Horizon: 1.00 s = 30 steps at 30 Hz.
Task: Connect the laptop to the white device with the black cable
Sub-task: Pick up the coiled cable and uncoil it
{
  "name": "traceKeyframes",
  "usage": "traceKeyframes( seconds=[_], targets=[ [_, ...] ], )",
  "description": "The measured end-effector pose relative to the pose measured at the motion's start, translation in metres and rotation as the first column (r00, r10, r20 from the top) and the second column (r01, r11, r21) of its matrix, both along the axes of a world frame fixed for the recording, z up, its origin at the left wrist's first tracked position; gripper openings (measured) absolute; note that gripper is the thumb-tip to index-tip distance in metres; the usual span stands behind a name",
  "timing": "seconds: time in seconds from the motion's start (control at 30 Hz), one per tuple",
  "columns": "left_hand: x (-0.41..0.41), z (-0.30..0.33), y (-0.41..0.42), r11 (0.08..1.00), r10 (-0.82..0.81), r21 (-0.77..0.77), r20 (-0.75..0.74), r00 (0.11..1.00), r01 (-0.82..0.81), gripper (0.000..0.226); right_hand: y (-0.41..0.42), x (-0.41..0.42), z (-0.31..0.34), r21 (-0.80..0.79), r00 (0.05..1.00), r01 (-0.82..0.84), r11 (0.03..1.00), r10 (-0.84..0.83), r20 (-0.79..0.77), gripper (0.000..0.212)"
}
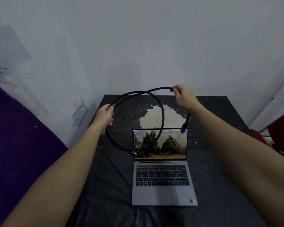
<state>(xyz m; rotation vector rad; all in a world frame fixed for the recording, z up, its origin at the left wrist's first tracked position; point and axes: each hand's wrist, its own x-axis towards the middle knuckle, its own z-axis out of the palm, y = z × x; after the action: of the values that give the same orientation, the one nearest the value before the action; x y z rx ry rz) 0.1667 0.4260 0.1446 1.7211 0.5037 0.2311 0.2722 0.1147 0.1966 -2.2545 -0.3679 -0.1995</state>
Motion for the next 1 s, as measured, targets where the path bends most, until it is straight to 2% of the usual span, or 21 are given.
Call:
traceKeyframes(
  seconds=[0.1, 0.3, 0.43, 0.53, 0.6, 0.7, 0.8, 0.9, 1.0],
  targets=[
    [0.005, -0.017, 0.014, 0.998, -0.015, 0.067, -0.053, 0.998, 0.018, 0.024, 0.014, 0.030, -0.018, -0.088, 0.997, 0.071, 0.994, -0.067, 0.046, 0.027],
    [0.018, -0.047, 0.035, 0.978, -0.025, 0.203, -0.092, 0.995, 0.044, 0.036, 0.051, 0.072, -0.051, -0.204, 0.995, 0.073, 0.976, -0.056, 0.087, 0.031],
    [0.035, -0.070, 0.053, 0.979, 0.009, 0.204, -0.111, 0.994, 0.013, 0.037, 0.072, 0.089, -0.081, -0.326, 0.997, 0.067, 0.943, -0.050, 0.059, 0.033],
    [0.050, -0.087, 0.066, 0.981, 0.033, 0.193, -0.098, 0.995, -0.014, 0.036, 0.086, 0.099, -0.103, -0.384, 0.994, 0.101, 0.918, -0.111, -0.005, 0.029],
    [0.057, -0.096, 0.071, 0.978, 0.046, 0.209, -0.098, 0.994, -0.024, 0.036, 0.092, 0.101, -0.116, -0.383, 0.993, 0.087, 0.919, -0.111, -0.041, 0.028],
    [0.069, -0.116, 0.077, 0.979, 0.049, 0.203, -0.107, 0.993, -0.026, 0.037, 0.101, 0.105, -0.138, -0.366, 0.979, 0.035, 0.930, -0.105, -0.172, 0.028],
    [0.075, -0.133, 0.074, 0.988, 0.042, 0.151, -0.122, 0.992, -0.023, 0.037, 0.106, 0.102, -0.161, -0.344, 0.930, 0.018, 0.939, -0.141, -0.338, 0.032],
    [0.078, -0.145, 0.073, 0.996, 0.041, 0.079, -0.144, 0.989, -0.030, 0.038, 0.108, 0.095, -0.175, -0.300, 0.905, -0.026, 0.954, -0.105, -0.412, 0.032],
    [0.082, -0.150, 0.075, 0.999, 0.041, 0.034, -0.168, 0.985, -0.036, 0.038, 0.113, 0.087, -0.177, -0.179, 0.885, -0.100, 0.979, 0.005, -0.466, 0.052]
  ],
)
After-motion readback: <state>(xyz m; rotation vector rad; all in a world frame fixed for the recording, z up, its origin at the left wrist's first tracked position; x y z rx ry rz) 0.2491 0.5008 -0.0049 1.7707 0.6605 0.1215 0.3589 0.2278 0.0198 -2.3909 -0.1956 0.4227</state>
